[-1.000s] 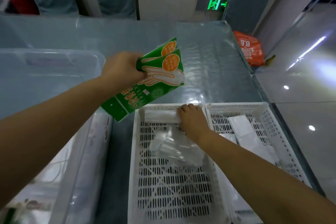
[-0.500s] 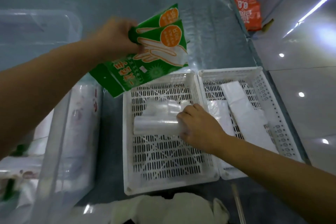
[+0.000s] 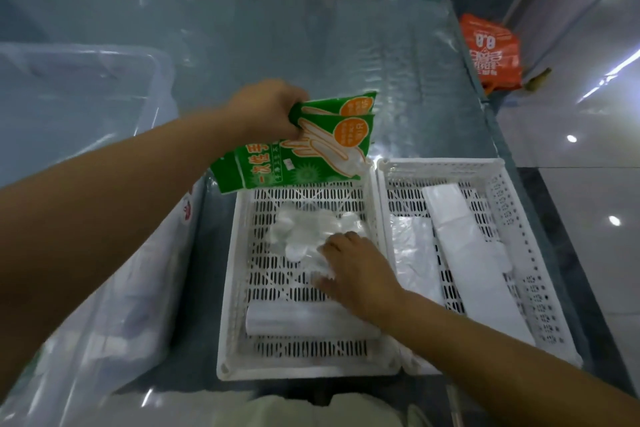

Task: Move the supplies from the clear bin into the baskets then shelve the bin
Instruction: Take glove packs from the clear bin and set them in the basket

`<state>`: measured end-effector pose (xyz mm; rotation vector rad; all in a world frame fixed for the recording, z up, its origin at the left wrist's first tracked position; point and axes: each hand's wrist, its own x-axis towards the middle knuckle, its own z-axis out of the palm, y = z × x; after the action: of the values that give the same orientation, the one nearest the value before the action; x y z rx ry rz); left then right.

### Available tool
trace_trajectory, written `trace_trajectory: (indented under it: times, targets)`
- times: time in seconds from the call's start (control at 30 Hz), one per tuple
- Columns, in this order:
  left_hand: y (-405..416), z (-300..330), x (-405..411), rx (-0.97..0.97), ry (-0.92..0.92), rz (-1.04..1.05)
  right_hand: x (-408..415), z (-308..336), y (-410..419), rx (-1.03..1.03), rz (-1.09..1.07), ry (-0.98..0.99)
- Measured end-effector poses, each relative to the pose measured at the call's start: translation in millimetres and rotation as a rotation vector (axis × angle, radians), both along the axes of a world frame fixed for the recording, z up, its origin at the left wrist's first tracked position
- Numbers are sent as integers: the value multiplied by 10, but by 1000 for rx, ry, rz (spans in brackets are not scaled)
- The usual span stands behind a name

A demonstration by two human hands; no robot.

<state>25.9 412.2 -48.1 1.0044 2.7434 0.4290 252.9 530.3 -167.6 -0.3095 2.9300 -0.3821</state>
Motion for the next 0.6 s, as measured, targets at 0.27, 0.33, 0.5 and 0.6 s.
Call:
trace_trajectory:
  times: [0.27, 0.33, 0.5, 0.6]
  targets:
    - [43, -211, -79, 44, -120, 8, -506, -258, -4, 92, -178, -97]
    - [38, -247, -109, 70, -165, 17, -399, -271, -53, 74, -136, -68]
    - [151, -380, -156, -34, -376, -69, -202, -227, -125, 26, -87, -68]
    - [245, -584, -151, -81, -444, -102, -171, -141, -88, -10, -71, 18]
